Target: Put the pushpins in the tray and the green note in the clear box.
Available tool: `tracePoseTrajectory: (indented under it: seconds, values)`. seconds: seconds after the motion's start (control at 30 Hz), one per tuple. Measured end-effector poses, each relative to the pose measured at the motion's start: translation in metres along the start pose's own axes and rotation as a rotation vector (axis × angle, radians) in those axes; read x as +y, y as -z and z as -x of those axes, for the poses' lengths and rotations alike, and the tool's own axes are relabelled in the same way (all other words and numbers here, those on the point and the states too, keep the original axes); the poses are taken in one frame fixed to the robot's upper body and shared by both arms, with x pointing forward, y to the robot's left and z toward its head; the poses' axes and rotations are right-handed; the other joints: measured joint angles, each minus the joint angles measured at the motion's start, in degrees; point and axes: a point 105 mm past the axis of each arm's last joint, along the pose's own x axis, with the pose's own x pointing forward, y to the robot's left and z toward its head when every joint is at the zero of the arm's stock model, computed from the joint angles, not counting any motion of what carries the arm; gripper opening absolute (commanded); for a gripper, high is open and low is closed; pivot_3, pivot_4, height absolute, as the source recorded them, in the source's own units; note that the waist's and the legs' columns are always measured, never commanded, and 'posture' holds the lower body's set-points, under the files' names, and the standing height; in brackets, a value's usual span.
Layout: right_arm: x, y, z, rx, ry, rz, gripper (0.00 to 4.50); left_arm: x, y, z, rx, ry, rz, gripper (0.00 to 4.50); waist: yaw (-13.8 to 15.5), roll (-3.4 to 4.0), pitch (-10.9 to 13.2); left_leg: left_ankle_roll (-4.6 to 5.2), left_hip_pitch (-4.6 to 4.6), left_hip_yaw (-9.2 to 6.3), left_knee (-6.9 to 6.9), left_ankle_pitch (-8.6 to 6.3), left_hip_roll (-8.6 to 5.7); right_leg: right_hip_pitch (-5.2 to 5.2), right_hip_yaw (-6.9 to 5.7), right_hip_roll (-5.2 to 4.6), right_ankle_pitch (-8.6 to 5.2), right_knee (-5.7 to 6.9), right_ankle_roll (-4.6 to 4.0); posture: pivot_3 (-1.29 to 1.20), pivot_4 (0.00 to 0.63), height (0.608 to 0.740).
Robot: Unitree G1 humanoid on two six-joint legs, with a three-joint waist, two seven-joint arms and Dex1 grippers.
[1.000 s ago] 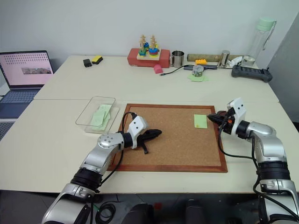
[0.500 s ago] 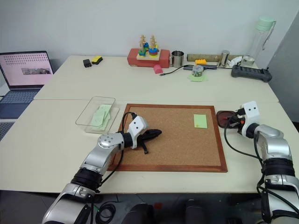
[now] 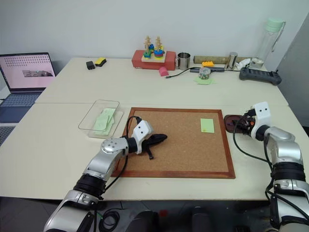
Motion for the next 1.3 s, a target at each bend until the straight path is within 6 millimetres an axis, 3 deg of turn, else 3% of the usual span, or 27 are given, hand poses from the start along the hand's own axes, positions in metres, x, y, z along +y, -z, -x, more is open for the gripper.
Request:
tracePoseTrajectory:
  seconds: [0.07,0.13,0.37,0.53,0.7,0.73,0.9,1.3]
  values:
    - [0.007,-0.011,0.002,-0.034,-0.05,0.025,3.73,0.0,0.0,0.0,0.001,0.0,0.0,0.0,0.0,0.0,0.0,0.0,0.01,-0.01,0.0,0.0,0.0,0.01,0.0,0.01,-0.01,0.0,0.01,0.0,0.15,0.74]
    - [0.026,-0.018,0.006,-0.055,-0.162,0.094,3.73,0.0,0.0,0.0,0.0,0.001,-0.001,0.0,0.01,0.0,0.0,0.0,0.0,-0.03,0.0,0.0,0.0,0.01,-0.02,0.02,-0.03,-0.01,0.05,0.0,0.15,0.74]
    - [0.101,-0.002,0.001,-0.043,-0.465,0.202,3.73,0.001,0.0,0.0,0.003,0.0,-0.002,0.0,0.0,0.0,0.0,0.0,0.02,-0.04,0.01,0.0,0.01,0.01,-0.02,0.02,-0.03,0.01,0.05,0.0,0.15,0.74]
    - [0.121,0.001,-0.015,-0.07,-0.508,0.165,3.73,0.001,0.0,0.0,0.003,0.004,-0.005,0.0,0.0,0.0,0.0,0.0,0.02,-0.03,0.02,0.0,0.01,0.0,-0.02,0.02,-0.01,0.01,0.02,0.0,0.15,0.74]
    - [0.117,0.006,-0.025,-0.064,-0.491,0.166,3.73,0.0,-0.001,-0.001,0.001,0.006,-0.008,0.0,0.08,0.0,0.0,0.0,0.0,-0.04,0.01,0.0,0.01,0.0,-0.03,0.01,0.03,-0.01,-0.04,0.0,0.15,0.74]
    - [0.116,0.008,-0.026,-0.059,-0.486,0.163,3.38,0.0,-0.001,-0.001,0.001,0.006,-0.007,0.0,0.06,0.0,0.0,0.0,0.01,-0.04,0.01,0.0,0.0,0.0,-0.03,0.01,0.03,-0.01,-0.04,0.0,0.15,0.74]
    - [0.115,0.018,-0.031,-0.052,-0.481,0.146,2.53,0.0,0.0,0.0,0.002,0.001,-0.007,0.0,0.02,0.0,-0.01,0.0,0.03,-0.04,0.01,0.0,0.01,0.0,-0.03,0.03,0.02,0.02,-0.03,0.0,0.15,0.74]
    - [0.114,0.021,-0.035,-0.056,-0.477,0.165,0.07,-0.001,0.0,0.001,0.002,-0.001,-0.007,0.0,-0.04,0.0,0.0,0.0,0.02,-0.03,-0.01,0.0,0.01,0.0,-0.02,0.02,0.04,0.0,-0.06,0.0,0.15,0.74]
